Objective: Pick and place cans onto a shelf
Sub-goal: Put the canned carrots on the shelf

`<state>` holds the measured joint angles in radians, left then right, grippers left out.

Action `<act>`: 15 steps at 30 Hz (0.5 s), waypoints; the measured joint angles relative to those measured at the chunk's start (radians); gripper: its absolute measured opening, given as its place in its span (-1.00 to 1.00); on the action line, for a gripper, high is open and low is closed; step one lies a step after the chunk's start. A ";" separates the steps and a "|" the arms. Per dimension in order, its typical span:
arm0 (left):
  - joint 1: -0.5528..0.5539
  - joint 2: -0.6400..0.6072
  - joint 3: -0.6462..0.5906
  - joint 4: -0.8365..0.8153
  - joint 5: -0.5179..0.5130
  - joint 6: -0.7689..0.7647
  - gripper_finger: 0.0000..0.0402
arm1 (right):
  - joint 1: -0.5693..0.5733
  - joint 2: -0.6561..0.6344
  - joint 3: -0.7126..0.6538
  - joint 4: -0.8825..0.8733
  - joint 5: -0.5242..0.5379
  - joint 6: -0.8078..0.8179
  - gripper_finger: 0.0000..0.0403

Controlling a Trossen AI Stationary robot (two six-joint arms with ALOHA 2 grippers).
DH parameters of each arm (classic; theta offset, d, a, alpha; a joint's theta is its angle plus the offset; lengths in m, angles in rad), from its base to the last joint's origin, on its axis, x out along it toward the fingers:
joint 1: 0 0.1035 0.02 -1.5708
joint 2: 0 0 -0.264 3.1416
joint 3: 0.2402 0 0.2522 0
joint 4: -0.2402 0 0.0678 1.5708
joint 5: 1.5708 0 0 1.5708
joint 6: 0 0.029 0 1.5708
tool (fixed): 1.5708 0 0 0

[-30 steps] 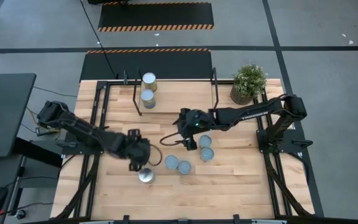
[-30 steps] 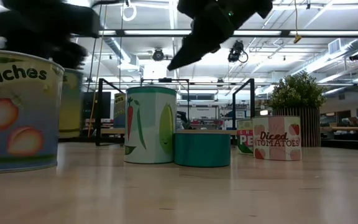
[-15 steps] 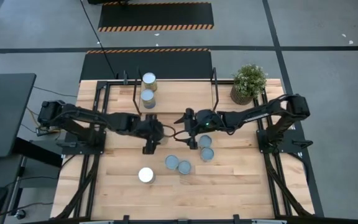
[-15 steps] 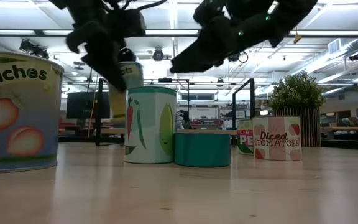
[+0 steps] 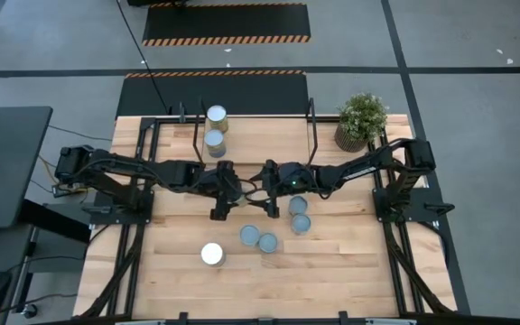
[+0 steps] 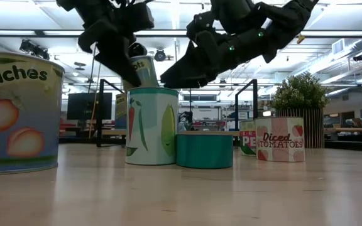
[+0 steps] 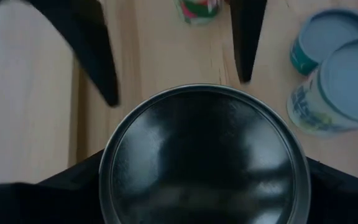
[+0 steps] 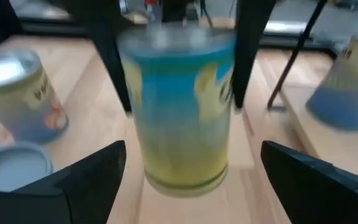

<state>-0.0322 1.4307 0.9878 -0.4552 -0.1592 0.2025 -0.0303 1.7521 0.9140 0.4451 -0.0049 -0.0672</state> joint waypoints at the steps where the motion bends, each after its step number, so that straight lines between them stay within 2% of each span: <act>1: 0.000 0.000 0.006 0.003 -0.001 0.005 0.60 | 0.000 0.003 -0.001 0.000 0.005 0.004 0.91; 9: 0.002 0.000 0.035 0.029 -0.003 0.050 0.60 | 0.003 0.031 0.000 0.062 0.014 -0.009 0.97; 15: 0.002 0.003 0.035 0.061 -0.004 0.072 0.60 | 0.002 0.049 0.000 0.093 0.013 -0.023 0.84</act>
<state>-0.0299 1.4340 1.0229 -0.3944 -0.1631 0.2742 -0.0280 1.8008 0.9138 0.5380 0.0082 -0.0900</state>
